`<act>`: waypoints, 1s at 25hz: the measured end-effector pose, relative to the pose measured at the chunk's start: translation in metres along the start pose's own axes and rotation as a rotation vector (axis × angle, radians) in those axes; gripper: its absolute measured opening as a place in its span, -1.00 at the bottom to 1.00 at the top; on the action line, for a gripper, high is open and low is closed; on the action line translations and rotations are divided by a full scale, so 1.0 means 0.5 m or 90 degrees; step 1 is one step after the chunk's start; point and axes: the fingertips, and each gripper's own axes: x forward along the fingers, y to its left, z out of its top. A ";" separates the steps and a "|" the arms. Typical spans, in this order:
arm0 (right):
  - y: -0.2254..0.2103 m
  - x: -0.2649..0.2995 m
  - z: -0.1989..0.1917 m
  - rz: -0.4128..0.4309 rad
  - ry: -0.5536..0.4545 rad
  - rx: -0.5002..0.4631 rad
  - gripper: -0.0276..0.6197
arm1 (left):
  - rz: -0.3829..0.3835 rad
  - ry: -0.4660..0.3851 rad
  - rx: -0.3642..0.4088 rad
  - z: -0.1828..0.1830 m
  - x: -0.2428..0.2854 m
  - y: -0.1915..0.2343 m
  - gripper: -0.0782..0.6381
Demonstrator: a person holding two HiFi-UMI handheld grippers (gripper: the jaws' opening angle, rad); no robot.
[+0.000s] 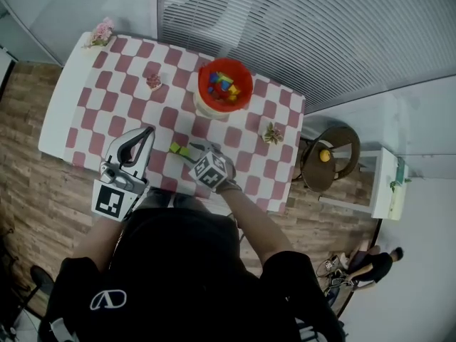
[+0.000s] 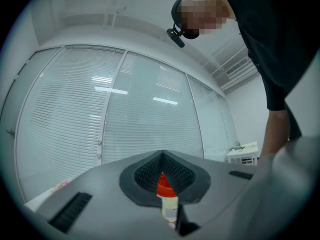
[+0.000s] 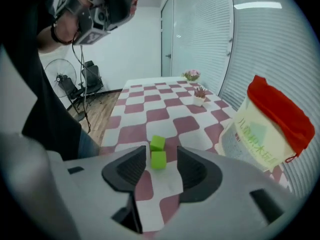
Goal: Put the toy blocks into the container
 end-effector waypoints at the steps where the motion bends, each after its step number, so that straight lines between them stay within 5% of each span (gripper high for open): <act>1: 0.001 0.013 -0.011 0.007 0.017 -0.005 -0.29 | 0.001 -0.002 0.000 0.001 0.000 0.001 -0.76; 14: 0.019 0.104 -0.074 0.054 0.155 -0.076 -0.30 | 0.014 0.003 -0.002 -0.006 -0.007 0.021 -0.77; 25: 0.018 0.073 -0.041 0.047 0.118 -0.092 -0.48 | 0.017 0.004 -0.009 -0.009 -0.003 0.024 -0.76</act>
